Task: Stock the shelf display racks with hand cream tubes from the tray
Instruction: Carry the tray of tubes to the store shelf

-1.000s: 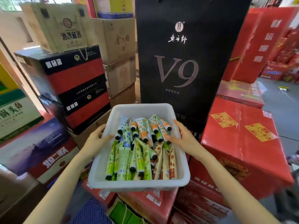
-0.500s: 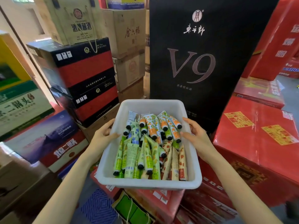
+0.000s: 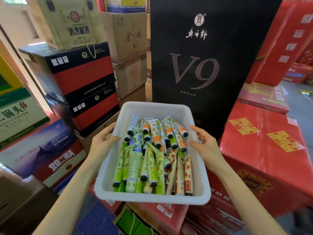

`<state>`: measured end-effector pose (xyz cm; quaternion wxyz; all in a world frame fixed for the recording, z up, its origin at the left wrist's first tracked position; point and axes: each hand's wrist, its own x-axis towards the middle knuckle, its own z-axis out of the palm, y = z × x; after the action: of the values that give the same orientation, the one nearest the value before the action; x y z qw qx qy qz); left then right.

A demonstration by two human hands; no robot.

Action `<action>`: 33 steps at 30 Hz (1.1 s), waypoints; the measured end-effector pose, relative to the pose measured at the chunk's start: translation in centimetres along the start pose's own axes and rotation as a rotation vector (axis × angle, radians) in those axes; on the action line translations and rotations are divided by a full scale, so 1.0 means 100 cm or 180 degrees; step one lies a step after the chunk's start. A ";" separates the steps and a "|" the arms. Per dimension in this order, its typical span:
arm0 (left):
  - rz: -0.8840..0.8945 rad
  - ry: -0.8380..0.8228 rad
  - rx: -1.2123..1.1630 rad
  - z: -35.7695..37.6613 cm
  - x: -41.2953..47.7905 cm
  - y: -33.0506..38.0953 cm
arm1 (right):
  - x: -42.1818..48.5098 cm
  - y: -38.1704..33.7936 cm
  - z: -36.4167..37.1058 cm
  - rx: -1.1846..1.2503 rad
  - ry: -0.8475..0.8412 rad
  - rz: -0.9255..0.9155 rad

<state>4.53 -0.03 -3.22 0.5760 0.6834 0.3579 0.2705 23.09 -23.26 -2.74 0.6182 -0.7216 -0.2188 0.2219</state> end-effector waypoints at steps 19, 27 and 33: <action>0.0432 -0.1091 -0.0134 -0.037 -0.037 0.019 | -0.121 -0.030 0.013 -0.0286 0.1117 -0.0283; 0.0657 -0.1960 -0.0029 -0.043 -0.073 0.010 | -0.235 -0.010 0.048 -0.0001 0.2147 0.0141; 0.0842 -0.2799 0.0107 -0.015 -0.106 0.005 | -0.327 -0.001 0.064 0.0097 0.3000 0.0430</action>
<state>-2.85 -7.68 -2.00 0.6225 0.7823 -0.0065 0.0201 -7.07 -37.46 -1.93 0.6448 -0.7471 0.1361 -0.0867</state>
